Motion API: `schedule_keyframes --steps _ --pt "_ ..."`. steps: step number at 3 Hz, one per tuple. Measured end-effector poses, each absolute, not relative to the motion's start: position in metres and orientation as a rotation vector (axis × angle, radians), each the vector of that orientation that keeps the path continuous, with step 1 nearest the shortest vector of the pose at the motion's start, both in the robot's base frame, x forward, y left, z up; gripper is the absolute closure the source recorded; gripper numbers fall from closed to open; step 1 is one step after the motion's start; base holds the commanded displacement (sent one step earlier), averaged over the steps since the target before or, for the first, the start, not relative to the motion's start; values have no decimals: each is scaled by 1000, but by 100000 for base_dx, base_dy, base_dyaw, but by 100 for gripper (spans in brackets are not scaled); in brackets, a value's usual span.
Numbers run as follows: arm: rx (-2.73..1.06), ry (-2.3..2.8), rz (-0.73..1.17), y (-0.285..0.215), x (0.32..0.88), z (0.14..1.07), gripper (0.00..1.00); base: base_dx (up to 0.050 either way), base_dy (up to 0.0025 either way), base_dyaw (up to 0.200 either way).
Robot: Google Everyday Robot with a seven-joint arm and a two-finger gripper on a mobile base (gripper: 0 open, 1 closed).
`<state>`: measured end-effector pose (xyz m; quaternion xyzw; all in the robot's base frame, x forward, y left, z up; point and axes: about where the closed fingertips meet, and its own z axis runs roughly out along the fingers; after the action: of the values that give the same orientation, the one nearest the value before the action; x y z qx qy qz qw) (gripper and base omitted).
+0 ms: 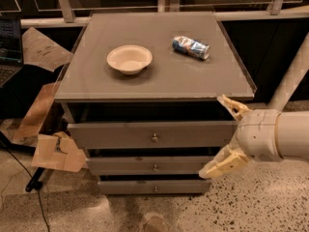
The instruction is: Open top drawer
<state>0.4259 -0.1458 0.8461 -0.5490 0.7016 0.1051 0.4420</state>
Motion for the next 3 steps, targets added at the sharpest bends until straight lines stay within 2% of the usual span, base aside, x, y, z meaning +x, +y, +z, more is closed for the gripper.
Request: schedule_keyframes --steps 1,2,3 --pt "-1358 1747 321 -136 430 823 0 0 0 0" --pt "-1357 1748 324 -136 430 821 18 0 0 0" --pt "-1357 1748 324 -136 430 821 41 0 0 0"
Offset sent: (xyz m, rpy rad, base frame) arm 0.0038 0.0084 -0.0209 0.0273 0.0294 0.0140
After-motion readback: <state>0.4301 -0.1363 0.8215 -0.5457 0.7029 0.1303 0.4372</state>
